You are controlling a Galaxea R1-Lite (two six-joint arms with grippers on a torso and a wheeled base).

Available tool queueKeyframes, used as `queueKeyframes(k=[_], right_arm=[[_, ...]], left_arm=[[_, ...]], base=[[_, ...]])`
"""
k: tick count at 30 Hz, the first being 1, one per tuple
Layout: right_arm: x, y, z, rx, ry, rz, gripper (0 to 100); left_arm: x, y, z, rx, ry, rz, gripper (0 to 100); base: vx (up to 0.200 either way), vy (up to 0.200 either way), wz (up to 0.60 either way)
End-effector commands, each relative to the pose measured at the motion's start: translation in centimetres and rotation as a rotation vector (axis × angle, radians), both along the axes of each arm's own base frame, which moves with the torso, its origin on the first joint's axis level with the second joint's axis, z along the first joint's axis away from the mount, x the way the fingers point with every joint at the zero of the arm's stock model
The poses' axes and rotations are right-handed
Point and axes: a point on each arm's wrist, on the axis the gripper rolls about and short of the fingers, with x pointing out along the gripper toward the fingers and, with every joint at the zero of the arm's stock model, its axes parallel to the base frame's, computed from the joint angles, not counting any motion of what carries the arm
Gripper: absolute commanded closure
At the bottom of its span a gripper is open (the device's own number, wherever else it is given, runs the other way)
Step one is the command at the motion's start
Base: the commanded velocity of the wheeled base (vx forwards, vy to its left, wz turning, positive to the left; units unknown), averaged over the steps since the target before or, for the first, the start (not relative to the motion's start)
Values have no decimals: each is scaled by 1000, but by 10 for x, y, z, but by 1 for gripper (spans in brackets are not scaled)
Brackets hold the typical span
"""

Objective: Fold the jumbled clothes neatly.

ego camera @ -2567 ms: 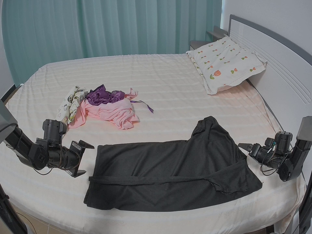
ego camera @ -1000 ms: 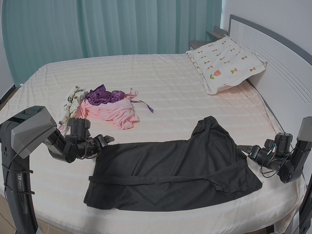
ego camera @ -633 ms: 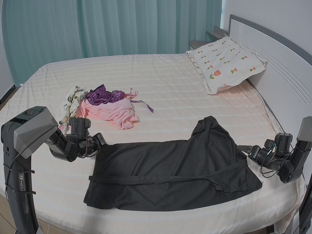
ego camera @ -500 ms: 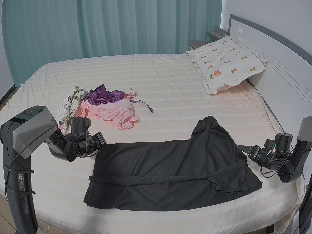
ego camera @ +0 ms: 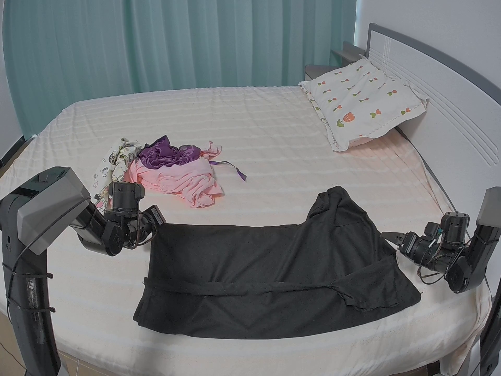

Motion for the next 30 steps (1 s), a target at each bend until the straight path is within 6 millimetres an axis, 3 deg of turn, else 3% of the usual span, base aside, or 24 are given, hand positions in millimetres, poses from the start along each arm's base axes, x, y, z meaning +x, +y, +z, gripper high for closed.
queueKeyframes(k=[1,7,11,21,26,30], right_arm=[[6,7,3,-9,-25,21,0],[38,18,5,-66,-111,81,0],[69,30,6,-94,-115,128,0],[129,27,-8,-208,-105,185,0],[145,28,-20,-264,-101,219,0],[155,31,-15,-275,-109,243,0]], left_arm=[[3,0,5,2,-22,8,100],[2,0,11,7,-31,18,100],[0,-1,10,16,-22,26,100],[-7,-14,12,21,-14,-1,100],[-10,-17,10,22,-3,-9,100],[-13,-16,16,21,-13,-9,100]], base=[[0,0,0],[0,0,0],[0,0,0],[0,0,0],[0,0,0],[0,0,0]])
